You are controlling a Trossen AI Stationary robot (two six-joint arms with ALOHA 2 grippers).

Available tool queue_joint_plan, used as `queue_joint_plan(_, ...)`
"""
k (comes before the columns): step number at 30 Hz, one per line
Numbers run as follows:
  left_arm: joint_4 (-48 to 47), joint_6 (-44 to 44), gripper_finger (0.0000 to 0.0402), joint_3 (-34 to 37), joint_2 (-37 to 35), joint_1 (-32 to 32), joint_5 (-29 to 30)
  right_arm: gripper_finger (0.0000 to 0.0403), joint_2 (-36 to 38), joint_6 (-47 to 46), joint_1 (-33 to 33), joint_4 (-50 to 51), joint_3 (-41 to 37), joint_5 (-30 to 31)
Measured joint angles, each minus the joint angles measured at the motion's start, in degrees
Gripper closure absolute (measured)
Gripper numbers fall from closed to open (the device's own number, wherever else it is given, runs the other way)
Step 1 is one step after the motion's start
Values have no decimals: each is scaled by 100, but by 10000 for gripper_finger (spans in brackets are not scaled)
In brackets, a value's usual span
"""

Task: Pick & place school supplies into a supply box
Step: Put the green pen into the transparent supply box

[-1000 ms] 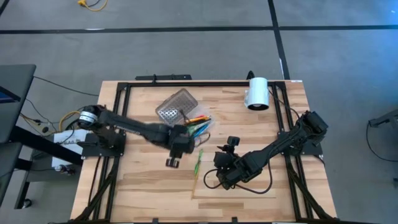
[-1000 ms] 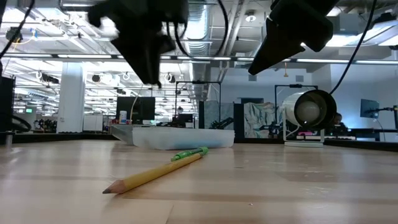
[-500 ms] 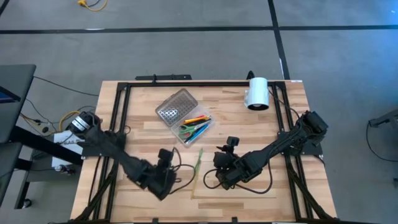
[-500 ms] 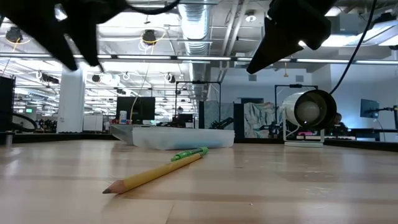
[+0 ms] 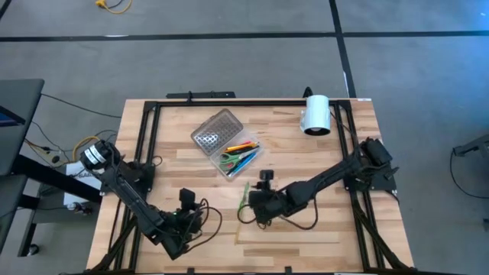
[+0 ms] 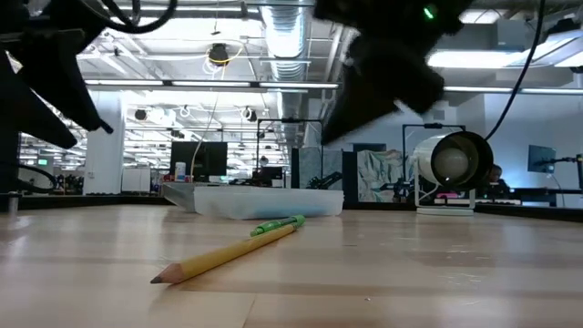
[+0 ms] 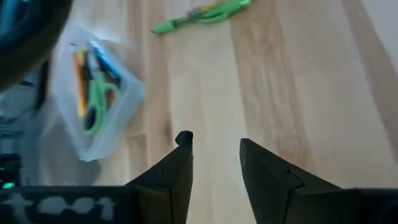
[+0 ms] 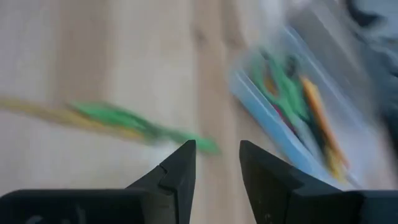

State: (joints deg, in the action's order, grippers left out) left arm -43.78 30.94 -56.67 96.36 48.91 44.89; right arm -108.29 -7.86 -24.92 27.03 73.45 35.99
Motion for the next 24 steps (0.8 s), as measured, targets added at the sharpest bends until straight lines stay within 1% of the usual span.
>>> queue_joint_plan(2, -105, 41, 278, 40, 0, 69, 271, 284, -32, 224, 83, -478, 35, -463)
queue_joint_plan(3, -139, 67, 278, 37, 0, 87, 316, 284, -53, 363, 105, -653, 23, -661)
queue_joint_plan(7, -210, 263, 278, 33, 0, 107, 299, 284, -148, 807, 140, -1257, 30, -1103)
queue_joint_plan(13, -241, 290, 278, 33, -2, 122, 253, 284, -400, 891, 304, -1299, 17, -1434)
queue_joint_plan(21, -240, 291, 278, 33, -2, 120, 248, 284, -535, 1074, 445, -1152, 4, -1528)
queue_joint_plan(24, -240, 290, 278, 33, -2, 120, 247, 284, -541, 1195, 494, -1267, 20, -1686)
